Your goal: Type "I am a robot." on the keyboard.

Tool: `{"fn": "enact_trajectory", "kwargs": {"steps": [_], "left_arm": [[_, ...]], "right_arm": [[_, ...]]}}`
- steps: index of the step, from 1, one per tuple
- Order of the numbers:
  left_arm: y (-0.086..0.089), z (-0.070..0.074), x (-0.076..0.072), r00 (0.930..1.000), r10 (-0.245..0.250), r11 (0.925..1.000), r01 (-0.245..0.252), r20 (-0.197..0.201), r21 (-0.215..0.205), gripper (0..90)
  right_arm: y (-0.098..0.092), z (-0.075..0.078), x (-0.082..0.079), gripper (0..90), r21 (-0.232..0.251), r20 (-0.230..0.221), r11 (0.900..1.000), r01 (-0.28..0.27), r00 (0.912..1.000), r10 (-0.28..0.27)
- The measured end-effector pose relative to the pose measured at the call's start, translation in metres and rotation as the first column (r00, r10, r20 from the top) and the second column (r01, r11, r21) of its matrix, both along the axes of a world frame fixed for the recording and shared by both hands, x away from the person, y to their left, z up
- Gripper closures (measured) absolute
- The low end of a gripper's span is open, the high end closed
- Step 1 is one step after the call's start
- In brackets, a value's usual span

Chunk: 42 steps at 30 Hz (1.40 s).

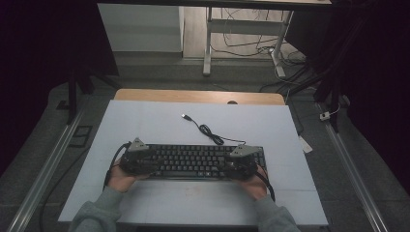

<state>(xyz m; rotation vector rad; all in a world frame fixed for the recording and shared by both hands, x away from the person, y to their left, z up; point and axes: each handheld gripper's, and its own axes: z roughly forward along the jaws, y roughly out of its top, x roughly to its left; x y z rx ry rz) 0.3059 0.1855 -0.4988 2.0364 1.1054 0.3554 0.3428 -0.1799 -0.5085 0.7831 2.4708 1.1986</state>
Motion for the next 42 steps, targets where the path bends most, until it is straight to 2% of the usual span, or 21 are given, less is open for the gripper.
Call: {"fn": "enact_trajectory", "kwargs": {"steps": [8,14,18,25,32,42], "left_arm": [[0.005,-0.002,0.003,0.9996,0.026,0.9996,-0.026,-0.007,0.009,43.8],[0.007,-0.005,0.005,0.9993,0.035,0.9991,-0.034,-0.013,0.024,50.1],[0.009,-0.009,0.006,0.9993,0.033,0.9987,-0.032,-0.017,0.04,60.6],[0.009,-0.014,0.009,0.9991,0.018,0.9978,-0.016,-0.037,0.065,87.8],[0.004,-0.018,0.011,0.9985,0.003,0.9948,0.003,-0.055,0.102,88.9],[0.003,-0.021,0.012,0.9979,0.006,0.9938,0.001,-0.064,0.112,88.9]], "right_arm": [[0.0,0.0,0.0,49.4,0.005,0.0,1.0,0.001,1.0,-0.001],[0.0,0.0,0.0,49.4,-0.003,-0.001,1.0,0.001,1.0,-0.001],[0.0,-0.001,0.0,49.4,-0.005,-0.002,1.0,0.001,1.0,-0.001],[0.001,-0.001,0.0,49.3,-0.007,-0.004,1.0,0.001,1.0,-0.001],[0.001,-0.002,0.0,49.3,-0.008,-0.004,1.0,0.001,1.0,-0.001],[0.001,-0.001,0.0,49.2,-0.009,-0.003,1.0,0.001,1.0,-0.001]]}}
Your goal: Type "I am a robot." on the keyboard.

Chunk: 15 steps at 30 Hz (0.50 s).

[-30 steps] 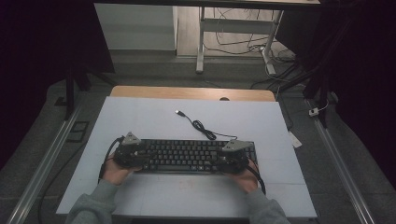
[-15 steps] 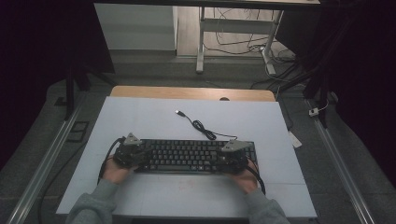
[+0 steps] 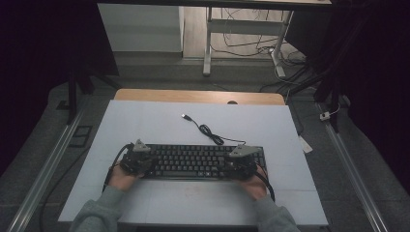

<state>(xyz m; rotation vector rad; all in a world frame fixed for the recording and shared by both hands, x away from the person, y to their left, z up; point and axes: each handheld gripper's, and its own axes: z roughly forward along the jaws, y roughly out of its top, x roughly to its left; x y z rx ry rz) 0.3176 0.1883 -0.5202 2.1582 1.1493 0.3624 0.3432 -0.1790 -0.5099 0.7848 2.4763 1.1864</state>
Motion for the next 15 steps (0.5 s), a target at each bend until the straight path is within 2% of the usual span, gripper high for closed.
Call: {"fn": "enact_trajectory", "kwargs": {"steps": [7,13,15], "left_arm": [[-0.0006,-0.002,0.0007,1.0,0.002,0.9999,-0.002,-0.009,0.013,88.9],[-0.0002,-0.0018,-0.0001,1.0,0.002,1.0,-0.002,0.004,-0.001,88.9],[0.001,0.0015,-0.0015,0.9998,0.002,0.9997,-0.001,0.022,-0.023,88.9]], "right_arm": [[0.0006,-0.0004,-0.0001,49.2,0.001,-0.002,1.0,-0.003,1.0,0.003],[0.0003,0.0,-0.0001,49.2,-0.002,0.001,1.0,-0.002,1.0,0.002],[0.0004,0.0001,-0.0003,49.2,0.0,0.001,1.0,-0.002,1.0,0.002]]}}
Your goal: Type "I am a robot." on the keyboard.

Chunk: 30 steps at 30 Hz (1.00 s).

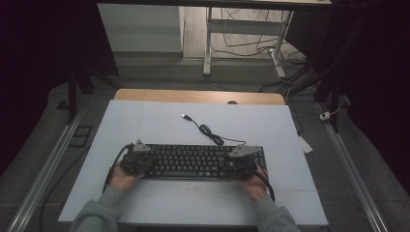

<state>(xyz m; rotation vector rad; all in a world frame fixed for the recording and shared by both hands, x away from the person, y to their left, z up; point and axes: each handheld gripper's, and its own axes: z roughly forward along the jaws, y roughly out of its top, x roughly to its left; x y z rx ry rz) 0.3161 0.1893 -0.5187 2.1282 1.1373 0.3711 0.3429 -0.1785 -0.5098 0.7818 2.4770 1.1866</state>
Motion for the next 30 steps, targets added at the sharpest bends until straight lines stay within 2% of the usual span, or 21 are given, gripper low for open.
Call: {"fn": "enact_trajectory", "kwargs": {"steps": [4,6,10,14,21,30], "left_arm": [[0.004,0.007,-0.003,0.9995,0.006,0.9988,-0.004,0.03,-0.049,87.0],[0.007,0.01,-0.004,0.9992,0.016,0.9972,-0.013,0.037,-0.074,79.2],[0.013,0.013,-0.005,0.9978,0.05,0.9925,-0.045,0.043,-0.113,58.2],[0.016,0.013,-0.004,0.9973,0.066,0.9898,-0.062,0.032,-0.129,47.5],[0.016,0.014,-0.004,0.9975,0.066,0.9898,-0.062,0.025,-0.129,41.0],[0.016,0.013,-0.003,0.9976,0.066,0.9904,-0.063,0.022,-0.123,38.9]], "right_arm": [[-0.001,0.0,0.0,49.1,0.0,0.0,1.0,0.002,1.0,-0.002],[-0.001,0.0,0.001,49.1,0.006,0.0,1.0,0.001,1.0,-0.001],[-0.001,0.001,0.0,49.1,0.004,0.003,1.0,0.002,1.0,-0.002],[-0.002,0.001,0.001,48.8,0.008,0.006,1.0,0.004,1.0,-0.004],[-0.003,0.001,0.001,48.7,0.008,0.006,1.0,0.008,0.9999,-0.008],[-0.003,0.001,0.001,48.6,0.009,0.005,1.0,0.009,0.9999,-0.01]]}}
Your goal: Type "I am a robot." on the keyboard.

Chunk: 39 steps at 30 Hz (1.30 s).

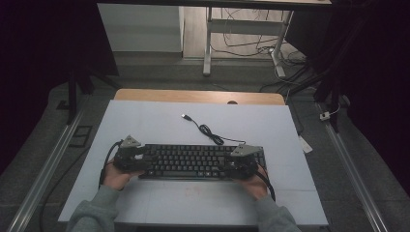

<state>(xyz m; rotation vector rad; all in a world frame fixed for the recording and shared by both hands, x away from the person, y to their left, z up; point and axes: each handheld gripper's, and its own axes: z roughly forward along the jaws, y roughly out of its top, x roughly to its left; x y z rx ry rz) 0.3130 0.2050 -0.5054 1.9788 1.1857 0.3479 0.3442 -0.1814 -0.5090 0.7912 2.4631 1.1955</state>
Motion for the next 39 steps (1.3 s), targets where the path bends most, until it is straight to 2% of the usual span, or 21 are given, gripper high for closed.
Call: {"fn": "enact_trajectory", "kwargs": {"steps": [23,39], "left_arm": [[-0.004,0.003,-0.002,0.9998,-0.014,0.9999,0.014,0.012,0.005,38.3],[-0.013,0.009,-0.006,0.9981,-0.057,0.9983,0.057,0.023,-0.004,38.2]], "right_arm": [[0.0,0.0,0.0,48.6,-0.002,0.002,1.0,0.001,1.0,-0.001],[0.0,0.0,0.0,48.6,-0.002,0.003,1.0,0.001,1.0,-0.001]]}}
